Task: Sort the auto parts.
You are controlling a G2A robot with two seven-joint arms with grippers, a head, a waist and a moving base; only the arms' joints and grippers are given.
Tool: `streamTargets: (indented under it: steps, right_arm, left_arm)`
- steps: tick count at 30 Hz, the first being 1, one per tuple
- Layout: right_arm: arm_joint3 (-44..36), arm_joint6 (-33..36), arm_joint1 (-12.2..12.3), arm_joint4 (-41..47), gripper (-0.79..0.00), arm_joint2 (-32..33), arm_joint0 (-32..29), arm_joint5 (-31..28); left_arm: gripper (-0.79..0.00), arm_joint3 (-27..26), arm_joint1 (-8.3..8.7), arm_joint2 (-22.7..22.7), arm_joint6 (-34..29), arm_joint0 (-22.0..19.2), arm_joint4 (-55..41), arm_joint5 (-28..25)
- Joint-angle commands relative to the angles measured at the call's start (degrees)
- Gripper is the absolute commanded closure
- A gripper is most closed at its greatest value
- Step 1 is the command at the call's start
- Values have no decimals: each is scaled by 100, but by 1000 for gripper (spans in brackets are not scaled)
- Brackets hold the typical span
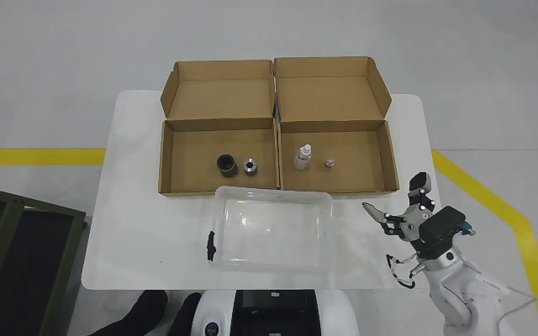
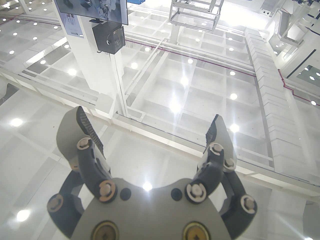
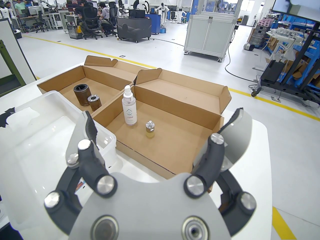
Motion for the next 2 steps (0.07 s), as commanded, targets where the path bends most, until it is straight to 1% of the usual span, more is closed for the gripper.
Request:
streamTargets:
  steps: [1, 2]
  right_arm:
    - [0, 0, 0, 0, -785, 0, 0, 0]
    - [0, 0, 0, 0, -785, 0, 0, 0]
  left_arm:
    - [-785, 0, 0, 0, 0, 0, 0, 0]
    - [-784, 0, 0, 0, 0, 0, 0, 0]
